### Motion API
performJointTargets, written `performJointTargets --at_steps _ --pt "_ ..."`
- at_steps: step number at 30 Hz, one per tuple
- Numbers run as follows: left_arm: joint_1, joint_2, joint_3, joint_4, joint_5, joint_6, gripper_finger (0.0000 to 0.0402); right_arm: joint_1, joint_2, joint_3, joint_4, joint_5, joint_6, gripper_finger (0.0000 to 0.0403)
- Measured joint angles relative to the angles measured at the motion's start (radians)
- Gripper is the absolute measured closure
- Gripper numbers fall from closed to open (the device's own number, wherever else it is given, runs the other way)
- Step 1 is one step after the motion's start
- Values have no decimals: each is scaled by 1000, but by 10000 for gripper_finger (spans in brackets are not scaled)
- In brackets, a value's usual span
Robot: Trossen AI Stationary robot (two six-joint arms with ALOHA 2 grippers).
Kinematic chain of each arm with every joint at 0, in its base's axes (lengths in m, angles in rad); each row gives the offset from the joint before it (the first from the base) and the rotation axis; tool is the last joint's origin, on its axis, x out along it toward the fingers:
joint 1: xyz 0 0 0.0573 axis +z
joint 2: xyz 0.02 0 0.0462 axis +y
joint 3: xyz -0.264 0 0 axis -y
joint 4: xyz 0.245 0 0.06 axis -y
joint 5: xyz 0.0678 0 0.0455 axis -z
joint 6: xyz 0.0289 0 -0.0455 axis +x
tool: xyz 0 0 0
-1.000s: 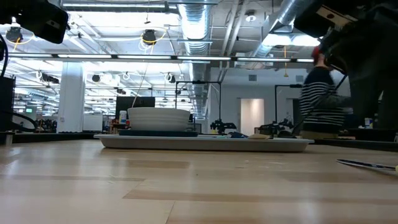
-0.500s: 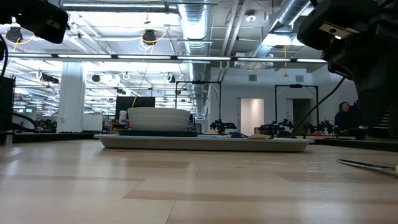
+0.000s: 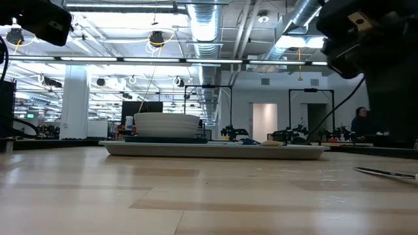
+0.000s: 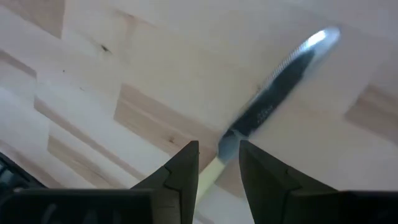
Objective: Set up tray
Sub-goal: Put the yellow knife on the dark blue napkin to the right of the orange fork
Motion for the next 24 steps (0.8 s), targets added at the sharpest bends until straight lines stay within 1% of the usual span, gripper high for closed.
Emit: performJointTargets --at_steps 5,9,11,12,14,19,22,24 --pt "0 0 0 0 -1 25 276 -33 0 0 24 -3 -174 294" --pt "0 0 0 0 -19 29 276 -40 0 0 82 -16 -454 294" --pt "0 0 0 0 -22 34 276 -40 0 0 112 -33 -538 294" --pt "0 0 0 0 -22 43 276 -40 0 0 121 -37 -554 294" --pt "0 0 0 0 -23 55 276 -45 0 0 141 -42 -548 294" --pt "0 0 0 0 -24 58 276 -62 0 0 141 -85 -464 294" --pt "0 0 0 1 -24 58 276 -78 0 0 100 -91 -369 294" --pt "0 0 0 0 -24 56 276 -93 0 0 69 -117 -299 294"
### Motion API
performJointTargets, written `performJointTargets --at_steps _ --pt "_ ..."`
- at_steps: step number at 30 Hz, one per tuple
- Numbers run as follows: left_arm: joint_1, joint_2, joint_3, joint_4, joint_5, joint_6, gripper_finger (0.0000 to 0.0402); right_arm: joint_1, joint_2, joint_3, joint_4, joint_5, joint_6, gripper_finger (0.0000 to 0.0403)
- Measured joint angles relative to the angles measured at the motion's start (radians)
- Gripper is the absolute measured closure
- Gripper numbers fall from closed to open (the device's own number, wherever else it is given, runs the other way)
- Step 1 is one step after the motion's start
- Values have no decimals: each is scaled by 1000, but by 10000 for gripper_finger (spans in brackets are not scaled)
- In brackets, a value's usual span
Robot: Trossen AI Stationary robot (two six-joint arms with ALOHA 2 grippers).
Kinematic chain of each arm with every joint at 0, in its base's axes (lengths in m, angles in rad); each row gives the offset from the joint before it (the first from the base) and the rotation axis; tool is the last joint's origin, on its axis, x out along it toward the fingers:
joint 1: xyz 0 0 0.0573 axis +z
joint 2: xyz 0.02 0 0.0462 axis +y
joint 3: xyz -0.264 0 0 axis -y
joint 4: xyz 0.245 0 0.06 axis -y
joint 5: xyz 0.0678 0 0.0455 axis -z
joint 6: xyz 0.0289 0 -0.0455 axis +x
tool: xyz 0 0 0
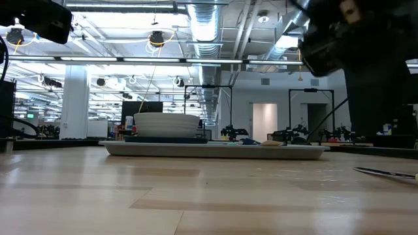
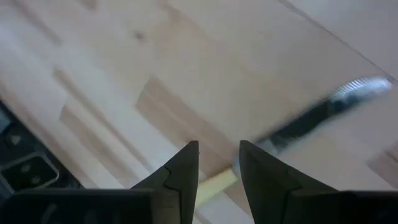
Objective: Set up tray
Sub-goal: Put the yellow knife on the dark blue napkin to the right of the orange fork
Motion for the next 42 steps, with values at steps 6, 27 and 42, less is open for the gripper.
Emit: performJointTargets --at_steps 6,27,42 --pt "0 0 0 0 0 1 276 -26 0 0 -47 -101 109 294" --pt "0 0 0 1 -2 13 276 -14 0 0 -78 -122 268 232" --pt "0 0 0 39 249 -50 276 144 0 0 81 164 689 194"
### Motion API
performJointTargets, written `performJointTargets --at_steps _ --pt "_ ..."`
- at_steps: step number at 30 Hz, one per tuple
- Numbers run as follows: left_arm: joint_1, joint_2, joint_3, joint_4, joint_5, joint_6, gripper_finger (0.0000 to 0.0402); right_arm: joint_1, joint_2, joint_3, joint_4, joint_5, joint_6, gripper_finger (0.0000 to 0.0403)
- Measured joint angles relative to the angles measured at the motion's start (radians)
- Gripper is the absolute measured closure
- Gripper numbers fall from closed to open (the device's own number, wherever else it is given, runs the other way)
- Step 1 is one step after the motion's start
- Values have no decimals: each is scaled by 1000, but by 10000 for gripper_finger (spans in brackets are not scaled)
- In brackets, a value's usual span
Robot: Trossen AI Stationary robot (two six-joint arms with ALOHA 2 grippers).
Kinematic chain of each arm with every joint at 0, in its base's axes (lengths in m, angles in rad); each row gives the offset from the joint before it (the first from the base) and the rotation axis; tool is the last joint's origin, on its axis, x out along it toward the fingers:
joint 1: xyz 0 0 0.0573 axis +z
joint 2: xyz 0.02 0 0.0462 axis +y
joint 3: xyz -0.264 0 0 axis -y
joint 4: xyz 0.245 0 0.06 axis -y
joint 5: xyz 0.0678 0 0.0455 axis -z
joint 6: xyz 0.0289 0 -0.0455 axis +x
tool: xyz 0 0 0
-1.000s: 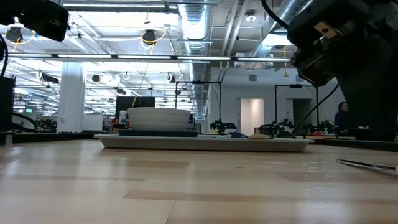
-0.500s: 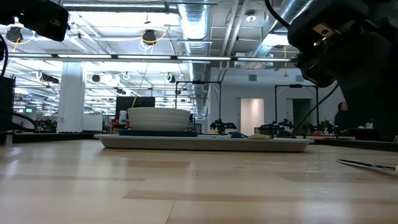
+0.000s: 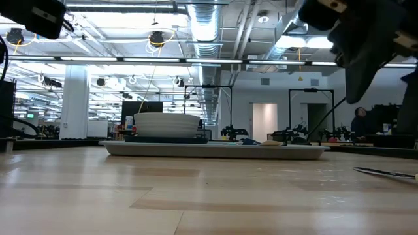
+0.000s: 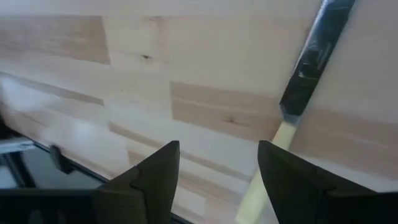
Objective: Set up tray
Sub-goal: Put the yellow knife on the dark blue napkin to the right of the orange fork
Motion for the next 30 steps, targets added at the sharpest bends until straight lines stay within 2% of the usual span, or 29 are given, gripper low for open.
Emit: performJointTargets --at_steps 7,14,20,26,30 --pt "0 0 0 15 112 -8 276 82 0 0 1 135 98 212" --pt "0 0 0 15 108 -7 276 91 0 0 2 142 91 221" --pt "0 0 0 15 106 8 276 59 0 0 14 134 -50 219" --pt "0 0 0 14 106 8 276 15 0 0 23 130 -263 226" --pt "0 0 0 14 106 12 276 -23 0 0 27 77 -279 231"
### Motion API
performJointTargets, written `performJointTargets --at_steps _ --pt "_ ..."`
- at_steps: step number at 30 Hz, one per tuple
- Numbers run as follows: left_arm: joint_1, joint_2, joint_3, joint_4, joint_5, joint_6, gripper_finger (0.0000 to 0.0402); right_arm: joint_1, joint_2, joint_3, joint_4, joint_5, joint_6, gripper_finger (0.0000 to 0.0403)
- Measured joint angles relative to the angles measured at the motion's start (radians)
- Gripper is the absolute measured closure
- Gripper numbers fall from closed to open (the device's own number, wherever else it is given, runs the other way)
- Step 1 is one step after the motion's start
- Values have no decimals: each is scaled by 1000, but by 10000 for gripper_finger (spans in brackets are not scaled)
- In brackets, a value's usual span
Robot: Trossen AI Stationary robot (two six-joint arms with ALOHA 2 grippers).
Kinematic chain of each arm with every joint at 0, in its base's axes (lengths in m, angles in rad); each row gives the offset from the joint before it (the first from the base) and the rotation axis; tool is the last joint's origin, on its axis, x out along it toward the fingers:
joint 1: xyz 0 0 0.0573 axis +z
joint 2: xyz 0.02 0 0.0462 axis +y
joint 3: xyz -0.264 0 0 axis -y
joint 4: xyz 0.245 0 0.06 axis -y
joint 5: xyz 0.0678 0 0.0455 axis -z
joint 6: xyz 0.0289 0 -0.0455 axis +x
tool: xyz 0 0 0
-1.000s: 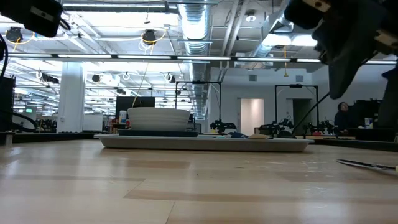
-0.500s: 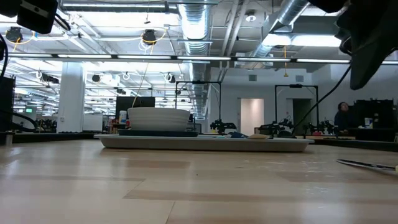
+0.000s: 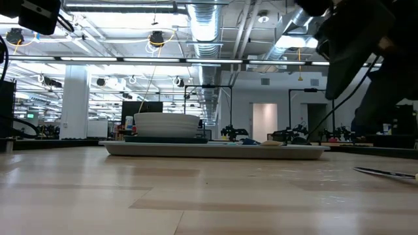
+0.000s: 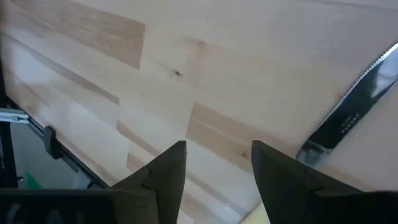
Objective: Set up tray
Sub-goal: Put the yellow knife on the dark blue napkin to the right of the orange fork
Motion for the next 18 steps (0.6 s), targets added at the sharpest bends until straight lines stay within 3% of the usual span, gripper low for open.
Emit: performJointTargets --at_steps 12,18 --pt "0 0 0 0 0 3 276 -11 0 0 3 -128 110 178" --pt "0 0 0 0 0 4 276 8 0 0 -1 -132 153 162"
